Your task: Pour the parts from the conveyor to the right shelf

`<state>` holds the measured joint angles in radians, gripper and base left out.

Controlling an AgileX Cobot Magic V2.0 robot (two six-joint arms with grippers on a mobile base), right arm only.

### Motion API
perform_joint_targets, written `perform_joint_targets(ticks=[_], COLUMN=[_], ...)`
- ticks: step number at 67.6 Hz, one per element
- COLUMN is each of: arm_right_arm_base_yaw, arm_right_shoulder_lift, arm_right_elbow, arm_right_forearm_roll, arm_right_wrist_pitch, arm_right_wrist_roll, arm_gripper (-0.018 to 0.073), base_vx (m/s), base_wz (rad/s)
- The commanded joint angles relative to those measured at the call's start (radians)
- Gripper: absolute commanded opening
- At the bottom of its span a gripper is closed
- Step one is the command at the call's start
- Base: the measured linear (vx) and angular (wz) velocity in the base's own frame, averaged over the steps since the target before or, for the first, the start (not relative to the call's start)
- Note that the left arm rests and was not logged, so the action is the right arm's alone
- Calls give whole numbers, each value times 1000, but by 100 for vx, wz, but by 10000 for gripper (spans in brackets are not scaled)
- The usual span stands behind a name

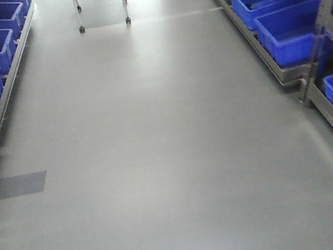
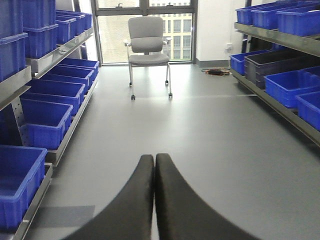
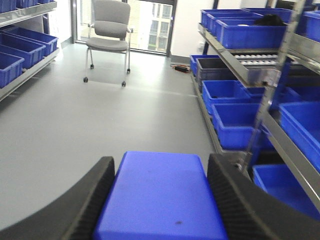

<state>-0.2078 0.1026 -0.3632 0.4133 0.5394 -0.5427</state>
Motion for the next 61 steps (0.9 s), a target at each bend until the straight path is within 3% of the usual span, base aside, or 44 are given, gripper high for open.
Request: perform_joint_targets(ticks=[1,44,61], arm_right_arm_base_yaw=[-3,-3,-3], arm_right_shoulder_lift=[15,15,15], arm_right_elbow=[-26,-26,-26], arm_right_forearm_roll=[11,11,11], arm_right_wrist_pitch=[-74,-74,-74], arm_right_wrist_roll=[-3,-3,-3], arm_gripper=[-6,-6,-6], base_vx=[63,58,41], base_wz=[18,4,30])
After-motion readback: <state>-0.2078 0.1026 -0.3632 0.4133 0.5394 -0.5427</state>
